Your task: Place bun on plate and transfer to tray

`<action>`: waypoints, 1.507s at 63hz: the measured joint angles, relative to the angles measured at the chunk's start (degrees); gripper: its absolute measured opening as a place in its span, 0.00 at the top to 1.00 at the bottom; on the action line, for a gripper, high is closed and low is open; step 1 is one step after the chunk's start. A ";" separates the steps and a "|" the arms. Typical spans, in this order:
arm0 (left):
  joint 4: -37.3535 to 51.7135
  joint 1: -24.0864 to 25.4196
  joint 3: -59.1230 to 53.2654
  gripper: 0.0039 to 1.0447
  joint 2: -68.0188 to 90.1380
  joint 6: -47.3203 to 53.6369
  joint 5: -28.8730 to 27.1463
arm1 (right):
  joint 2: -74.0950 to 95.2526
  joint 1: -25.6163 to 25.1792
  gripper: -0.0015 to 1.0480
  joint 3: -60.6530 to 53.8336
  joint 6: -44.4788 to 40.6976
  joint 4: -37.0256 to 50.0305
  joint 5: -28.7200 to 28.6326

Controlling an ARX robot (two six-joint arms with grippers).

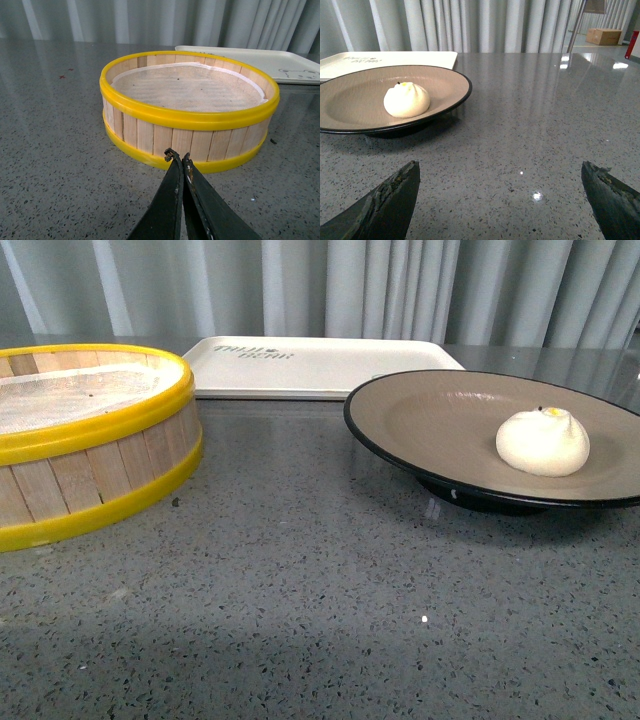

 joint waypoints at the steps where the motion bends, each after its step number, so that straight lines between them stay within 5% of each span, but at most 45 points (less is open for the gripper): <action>1: -0.39 0.00 0.00 0.96 -0.42 0.00 -0.02 | 0.00 0.00 0.08 0.00 0.00 0.00 -0.02; 25: -6.14 -0.02 0.02 0.96 -6.05 0.02 0.00 | 0.00 0.00 0.08 0.00 0.02 0.00 0.00; 32: -15.50 0.00 0.02 0.96 -13.88 0.00 0.00 | 0.00 0.00 0.08 0.00 0.00 0.00 0.00; 48: -15.96 -0.02 0.02 0.96 -15.50 -0.04 0.00 | 0.00 0.00 0.08 0.00 0.00 0.00 -0.02; 56: -15.96 0.00 0.02 0.79 -15.50 -0.02 0.00 | 0.00 0.00 0.08 0.00 0.02 0.00 -0.02; 72: -15.96 -0.02 0.02 0.25 -15.52 0.00 0.00 | 0.00 0.02 0.08 0.00 0.02 0.00 0.04; 77: -15.96 -0.02 0.02 0.10 -15.50 0.00 0.00 | 5.79 3.54 0.08 2.78 0.50 -2.32 15.12; 80: -15.96 -0.02 0.02 0.04 -15.52 0.02 -0.13 | 10.10 2.93 0.08 4.48 1.38 0.37 17.57; 90: -15.96 -0.02 0.02 0.06 -15.52 0.02 0.02 | 27.23 -7.67 0.08 11.80 8.33 16.96 6.78; 95: -15.96 -0.02 0.02 0.06 -15.54 0.02 0.00 | 41.70 -14.93 0.08 18.05 18.36 26.18 -2.14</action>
